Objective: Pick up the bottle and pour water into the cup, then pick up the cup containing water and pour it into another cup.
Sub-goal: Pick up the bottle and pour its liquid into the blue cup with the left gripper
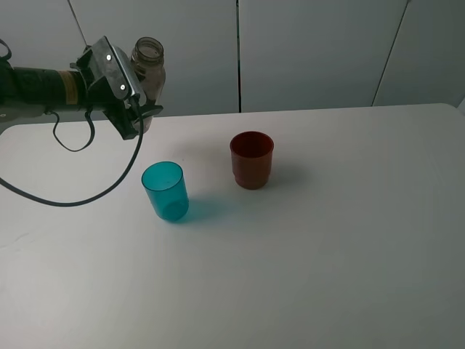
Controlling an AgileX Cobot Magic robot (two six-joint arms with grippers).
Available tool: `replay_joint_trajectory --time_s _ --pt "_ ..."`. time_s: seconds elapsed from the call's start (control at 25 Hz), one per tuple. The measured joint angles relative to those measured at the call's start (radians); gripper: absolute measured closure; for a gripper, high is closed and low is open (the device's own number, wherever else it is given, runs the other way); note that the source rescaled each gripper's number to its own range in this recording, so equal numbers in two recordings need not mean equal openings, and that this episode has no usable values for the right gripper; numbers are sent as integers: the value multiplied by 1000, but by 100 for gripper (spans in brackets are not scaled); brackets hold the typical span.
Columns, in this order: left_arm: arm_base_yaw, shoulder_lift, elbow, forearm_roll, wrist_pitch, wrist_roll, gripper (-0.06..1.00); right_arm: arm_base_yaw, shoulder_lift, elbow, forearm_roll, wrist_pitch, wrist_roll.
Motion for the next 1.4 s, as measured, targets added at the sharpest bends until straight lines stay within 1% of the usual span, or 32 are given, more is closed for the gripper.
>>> replay_joint_trajectory --time_s 0.2,0.4,0.6,0.76,0.84,0.88,1.08,1.28,1.4 --pt "-1 0 0 4 -2 0 94 0 0 0 0 0 0" --pt "-1 0 10 66 -9 0 94 0 0 0 0 0 0" --pt "12 0 10 71 -38 0 94 0 0 0 0 0 0" --pt "50 0 10 137 -44 -18 94 0 0 0 0 0 -6" --pt "66 8 10 148 -44 -21 94 0 0 0 0 0 0" --pt "68 13 10 153 -44 -21 94 0 0 0 0 0 0" --pt "74 48 10 236 -65 -22 94 0 0 0 0 0 0" --pt "74 50 10 251 -71 -23 94 0 0 0 0 0 0" --pt "74 50 10 286 -69 -11 94 0 0 0 0 0 0"
